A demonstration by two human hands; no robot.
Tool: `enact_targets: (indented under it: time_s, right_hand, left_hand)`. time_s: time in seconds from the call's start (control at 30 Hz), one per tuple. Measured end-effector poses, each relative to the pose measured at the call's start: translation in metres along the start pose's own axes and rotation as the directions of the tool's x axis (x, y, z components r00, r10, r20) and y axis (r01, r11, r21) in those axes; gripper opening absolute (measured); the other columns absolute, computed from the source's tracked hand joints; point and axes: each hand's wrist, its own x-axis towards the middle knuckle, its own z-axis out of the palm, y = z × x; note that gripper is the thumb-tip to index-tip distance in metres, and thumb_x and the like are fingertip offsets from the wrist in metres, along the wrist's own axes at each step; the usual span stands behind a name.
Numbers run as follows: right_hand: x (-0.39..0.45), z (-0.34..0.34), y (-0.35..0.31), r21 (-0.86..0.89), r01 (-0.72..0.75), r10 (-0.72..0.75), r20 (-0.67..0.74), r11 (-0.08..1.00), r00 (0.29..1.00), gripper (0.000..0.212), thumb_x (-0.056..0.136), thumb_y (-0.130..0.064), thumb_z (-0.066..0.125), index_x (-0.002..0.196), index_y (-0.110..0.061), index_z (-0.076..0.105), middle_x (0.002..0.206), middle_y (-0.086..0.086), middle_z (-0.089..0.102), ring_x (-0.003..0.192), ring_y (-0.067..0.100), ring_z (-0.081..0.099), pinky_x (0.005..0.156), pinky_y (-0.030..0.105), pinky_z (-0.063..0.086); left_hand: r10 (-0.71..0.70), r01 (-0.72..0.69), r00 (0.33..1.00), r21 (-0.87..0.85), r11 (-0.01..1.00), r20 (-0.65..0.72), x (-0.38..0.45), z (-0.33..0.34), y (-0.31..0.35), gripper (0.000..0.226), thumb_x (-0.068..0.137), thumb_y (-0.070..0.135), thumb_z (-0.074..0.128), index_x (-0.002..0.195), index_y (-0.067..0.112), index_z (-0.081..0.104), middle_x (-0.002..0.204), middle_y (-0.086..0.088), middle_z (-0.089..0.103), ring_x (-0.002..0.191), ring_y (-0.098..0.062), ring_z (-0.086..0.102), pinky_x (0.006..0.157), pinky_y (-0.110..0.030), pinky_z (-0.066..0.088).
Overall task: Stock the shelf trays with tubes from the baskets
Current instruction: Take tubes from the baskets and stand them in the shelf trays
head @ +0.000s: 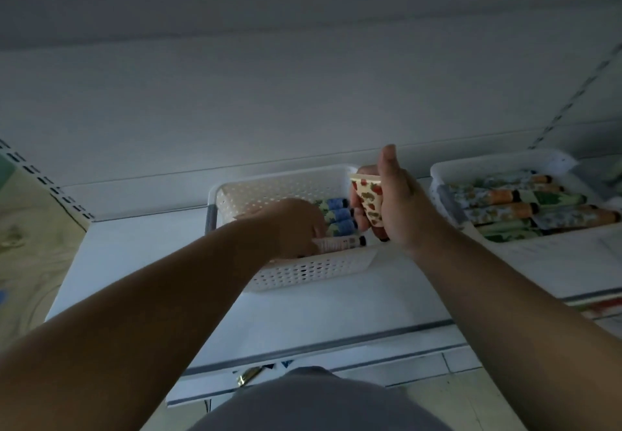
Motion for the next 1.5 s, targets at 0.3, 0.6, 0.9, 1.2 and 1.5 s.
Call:
enact_targets:
  time_s: [0.3,0.6,0.9,1.2,1.5]
  right_hand:
    - [-0.017,-0.015,-0.004,0.269,-0.006,0.021,-0.052,0.963,0.998,0.077,0.076,-0.08,0.018,0.062,-0.016,0.058,0.056,0.008,0.052,0.047,0.02,0.047,0.049,0.025,0.036]
    - [-0.057,-0.062,-0.002,0.147,0.039,-0.011,-0.186,0.988,0.982,0.036,0.094,-0.038,0.056,0.063,-0.021,0.056,0.061,0.007,0.054,0.054,0.022,0.052,0.056,0.033,0.039]
    - [-0.179,-0.221,0.008,0.373,0.045,0.091,-0.341,0.927,0.936,0.033,0.098,-0.032,0.051,0.074,-0.009,0.052,0.063,0.008,0.049,0.052,0.022,0.046,0.051,0.031,0.041]
    - [-0.248,-0.375,0.035,0.446,-0.047,0.238,-0.384,0.894,0.892,0.018,0.099,-0.028,0.041,0.094,-0.011,0.04,0.066,0.008,0.052,0.048,0.021,0.045,0.047,0.027,0.036]
    - [-0.212,-0.479,0.052,-0.124,-0.073,-0.032,-0.685,0.99,0.728,0.013,0.092,-0.027,0.063,0.081,-0.022,0.068,0.064,-0.013,0.06,0.061,0.002,0.053,0.058,0.019,0.044]
  left_hand:
    - [-0.094,0.039,0.971,-0.243,0.969,-0.219,-0.011,-0.007,-0.001,0.007,0.085,0.037,0.065,0.083,0.03,0.066,0.086,0.008,0.066,0.075,-0.011,0.061,0.061,-0.027,0.051]
    - [-0.471,-0.334,0.706,-0.835,0.437,-0.529,-0.055,0.0,0.077,0.02,0.084,0.043,0.064,0.089,0.023,0.066,0.085,0.0,0.07,0.082,-0.025,0.069,0.075,-0.052,0.057]
    - [-0.23,-0.324,0.884,-0.889,0.324,-0.407,-0.031,0.046,0.275,0.025,0.098,0.039,0.048,0.08,0.024,0.058,0.064,0.002,0.061,0.051,-0.013,0.056,0.044,-0.026,0.043]
    - [0.013,-0.281,0.955,-0.886,0.369,-0.297,0.018,0.094,0.434,0.015,0.088,0.03,0.064,0.083,0.021,0.052,0.055,-0.007,0.055,0.047,-0.02,0.049,0.045,-0.031,0.04]
    - [0.169,-0.197,0.975,-0.923,0.33,-0.147,0.123,0.096,0.496,0.011,0.094,0.031,0.045,0.101,0.022,0.046,0.075,-0.007,0.057,0.046,-0.021,0.045,0.04,-0.025,0.03]
